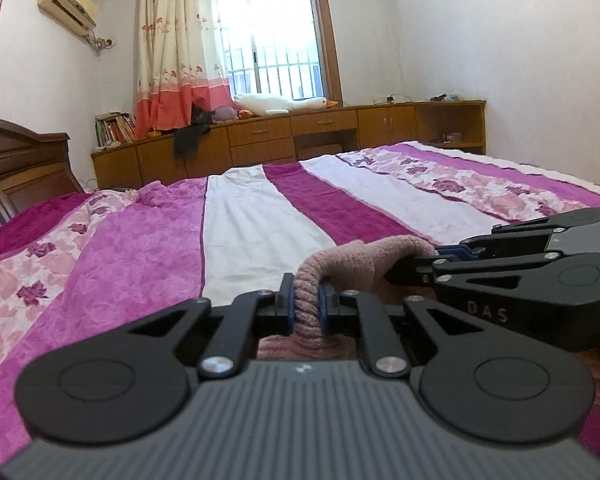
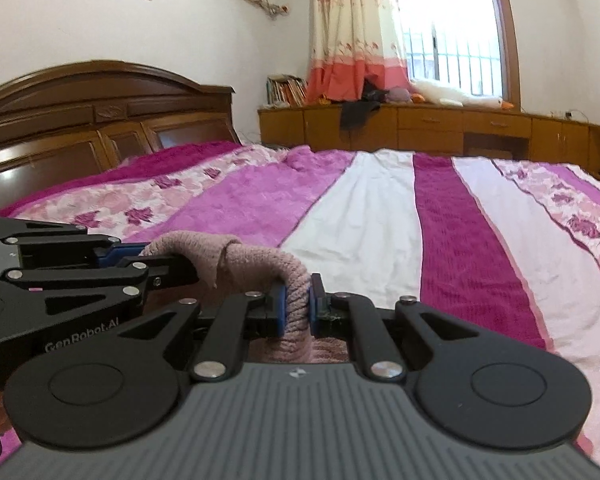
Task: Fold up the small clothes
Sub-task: 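Lift the hem with both grippers and fold it over toward the collar, then open both grippers and withdraw them from the folded cardigan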
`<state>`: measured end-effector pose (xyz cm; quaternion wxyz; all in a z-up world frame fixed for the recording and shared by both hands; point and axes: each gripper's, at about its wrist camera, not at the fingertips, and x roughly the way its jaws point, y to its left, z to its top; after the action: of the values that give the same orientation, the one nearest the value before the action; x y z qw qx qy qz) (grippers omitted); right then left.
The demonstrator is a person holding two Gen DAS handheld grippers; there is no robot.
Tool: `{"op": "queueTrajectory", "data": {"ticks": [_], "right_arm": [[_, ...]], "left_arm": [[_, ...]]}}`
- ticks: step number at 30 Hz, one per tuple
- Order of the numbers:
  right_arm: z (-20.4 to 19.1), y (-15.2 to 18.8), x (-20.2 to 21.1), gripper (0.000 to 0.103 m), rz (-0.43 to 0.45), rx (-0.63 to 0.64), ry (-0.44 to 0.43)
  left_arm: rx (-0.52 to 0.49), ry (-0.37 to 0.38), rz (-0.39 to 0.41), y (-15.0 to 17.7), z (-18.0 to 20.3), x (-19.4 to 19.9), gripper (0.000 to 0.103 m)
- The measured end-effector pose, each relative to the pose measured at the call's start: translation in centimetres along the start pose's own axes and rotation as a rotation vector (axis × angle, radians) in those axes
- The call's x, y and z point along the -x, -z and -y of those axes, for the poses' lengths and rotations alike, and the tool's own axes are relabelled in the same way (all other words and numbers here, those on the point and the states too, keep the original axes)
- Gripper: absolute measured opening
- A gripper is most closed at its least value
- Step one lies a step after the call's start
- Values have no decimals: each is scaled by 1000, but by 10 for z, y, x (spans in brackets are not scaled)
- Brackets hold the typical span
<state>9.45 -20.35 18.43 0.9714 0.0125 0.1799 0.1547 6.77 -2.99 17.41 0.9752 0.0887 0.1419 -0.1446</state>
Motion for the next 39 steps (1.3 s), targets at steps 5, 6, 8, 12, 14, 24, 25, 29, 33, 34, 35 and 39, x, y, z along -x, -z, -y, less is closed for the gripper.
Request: {"op": "queueTrajectory", "data": {"ticks": [5,6,8,12,14,24,25,29,33,34,35,39], "right_arm": [[15,19,-58,12,-67,-11,32],[19,26,-69,12,-88,-25,36],[27,39,-92,12,-133,-61,45],[37,67,-129,12,-209,-101,53],[40,80,-144,12,-240,-113,52],[43,97,-162,25,-283,-155,40],[43,96,-160,27,-280,-162,45],[44,92,-141,46,-265,-184,60],[45,91,-117,54,-244,-197,51],[45,92,-110,55,-238,-196,50],[45,92,-103,56,-230,-193,50],[41,94,-76,59,-204,-180,52]], "left_arm": [[3,13,-37,15,-4,-48,13],[4,16,-48,20,-5,-57,13],[9,25,-84,32,-6,-79,13],[34,32,-171,58,-10,-118,13],[48,25,-213,70,-12,-135,13],[74,-6,-296,94,-18,-165,15],[68,-6,-299,93,-17,-164,15],[85,-8,-311,88,-20,-158,22],[114,-16,-322,83,-25,-143,45],[118,-16,-322,83,-26,-139,47],[119,-15,-319,83,-27,-135,47],[122,-22,-317,82,-29,-118,47]]}}
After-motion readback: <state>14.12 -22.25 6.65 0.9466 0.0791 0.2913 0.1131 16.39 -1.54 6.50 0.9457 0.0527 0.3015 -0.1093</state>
